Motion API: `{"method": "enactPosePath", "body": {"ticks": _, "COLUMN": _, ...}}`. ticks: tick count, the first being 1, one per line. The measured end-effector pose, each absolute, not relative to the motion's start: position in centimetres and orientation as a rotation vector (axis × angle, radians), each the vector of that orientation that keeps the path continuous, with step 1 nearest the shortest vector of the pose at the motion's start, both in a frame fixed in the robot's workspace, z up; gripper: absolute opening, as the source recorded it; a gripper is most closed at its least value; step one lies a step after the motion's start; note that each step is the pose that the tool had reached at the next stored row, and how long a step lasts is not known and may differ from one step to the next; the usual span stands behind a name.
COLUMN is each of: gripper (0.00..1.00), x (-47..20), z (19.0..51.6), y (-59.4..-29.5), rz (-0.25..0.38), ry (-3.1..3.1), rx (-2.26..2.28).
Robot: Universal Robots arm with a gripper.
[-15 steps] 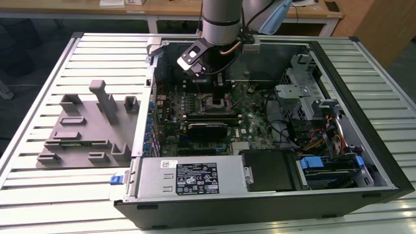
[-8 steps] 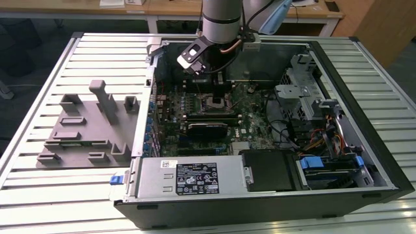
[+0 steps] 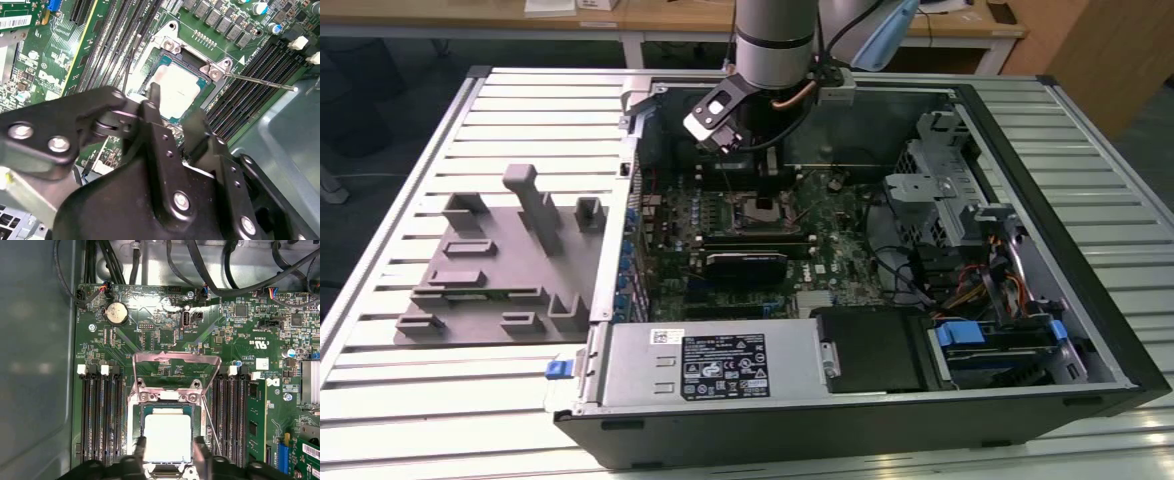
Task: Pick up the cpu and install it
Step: 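Place the cpu into insertion slot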
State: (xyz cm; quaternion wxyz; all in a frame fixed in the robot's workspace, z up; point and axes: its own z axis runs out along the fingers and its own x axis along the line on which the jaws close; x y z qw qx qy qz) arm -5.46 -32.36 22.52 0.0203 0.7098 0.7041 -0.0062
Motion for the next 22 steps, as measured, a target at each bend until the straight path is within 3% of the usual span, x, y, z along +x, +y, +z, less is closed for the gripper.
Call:
{"method": "enactPosePath", "body": {"ticks": 2, "gripper": 0.4, "x": -5.46, "z": 22.52, "y": -32.36, "rz": -0.019, "ry": 2.184, "rx": 2.202}}
{"method": "enactPosePath", "body": {"ticks": 6, "gripper": 0.29, "x": -5.46, "z": 22.52, "y": -32.36, "rz": -0.019, "ry": 2.184, "rx": 2.202}}
{"method": "enactPosePath", "body": {"ticks": 9, "gripper": 0.11, "x": -5.46, "z": 22.52, "y": -32.36, "rz": -0.019, "ry": 2.184, "rx": 2.202}}
{"method": "enactPosePath", "body": {"ticks": 22, "gripper": 0.11, "x": -5.47, "z": 22.44, "y": -32.38, "rz": -0.019, "ry": 2.183, "rx": 2.202}}
